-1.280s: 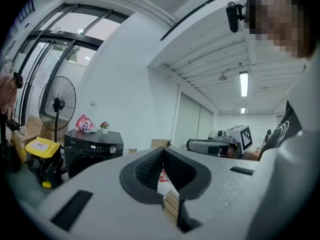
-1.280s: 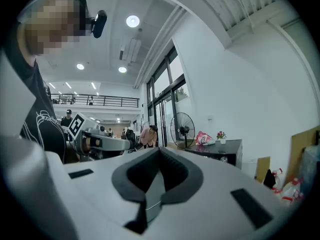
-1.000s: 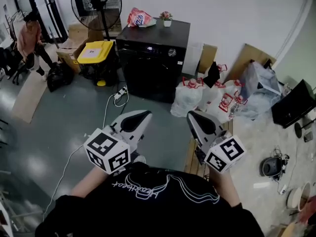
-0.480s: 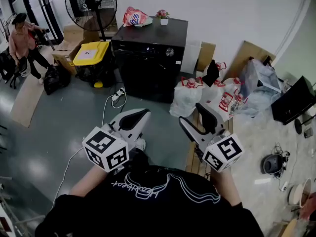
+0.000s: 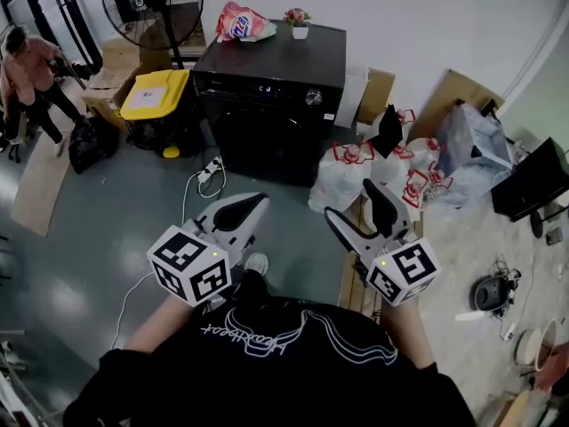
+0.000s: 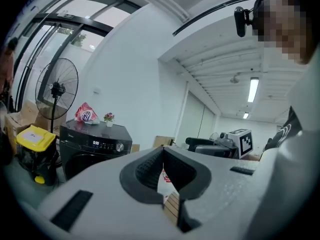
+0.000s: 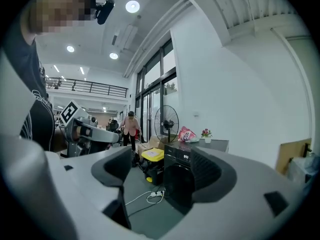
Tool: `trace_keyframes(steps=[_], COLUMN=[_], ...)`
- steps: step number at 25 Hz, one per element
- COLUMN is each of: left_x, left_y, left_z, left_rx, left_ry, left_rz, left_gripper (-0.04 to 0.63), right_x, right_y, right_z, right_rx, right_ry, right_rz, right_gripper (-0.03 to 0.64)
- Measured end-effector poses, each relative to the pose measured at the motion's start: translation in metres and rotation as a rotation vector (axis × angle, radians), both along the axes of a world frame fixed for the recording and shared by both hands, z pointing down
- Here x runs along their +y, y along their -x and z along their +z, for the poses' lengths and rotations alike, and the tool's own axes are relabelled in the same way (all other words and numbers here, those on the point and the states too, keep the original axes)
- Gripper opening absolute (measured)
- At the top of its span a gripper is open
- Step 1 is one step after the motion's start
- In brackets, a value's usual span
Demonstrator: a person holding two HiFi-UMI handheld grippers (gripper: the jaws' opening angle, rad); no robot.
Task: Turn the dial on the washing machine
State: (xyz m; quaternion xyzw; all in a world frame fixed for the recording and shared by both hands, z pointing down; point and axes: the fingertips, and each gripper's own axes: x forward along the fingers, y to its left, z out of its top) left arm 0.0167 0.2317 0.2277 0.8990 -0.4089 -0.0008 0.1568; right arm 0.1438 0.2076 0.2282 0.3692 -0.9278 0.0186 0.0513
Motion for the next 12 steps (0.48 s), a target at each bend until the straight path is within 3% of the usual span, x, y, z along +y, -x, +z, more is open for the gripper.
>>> trace_keyframes(steps=[12], left_x=[-0.178], left_y=[0.067], left_z=[0.059], left_rx=[-0.002], left_ry=[0.111], left_rz=[0.005], left_gripper=[0.006], right_x=[-0.165], right_y=[0.052], right_z=[0.061], right_rx=[0.02], right_ry=[0.137], right_rz=[0.079], right_gripper=[0.367])
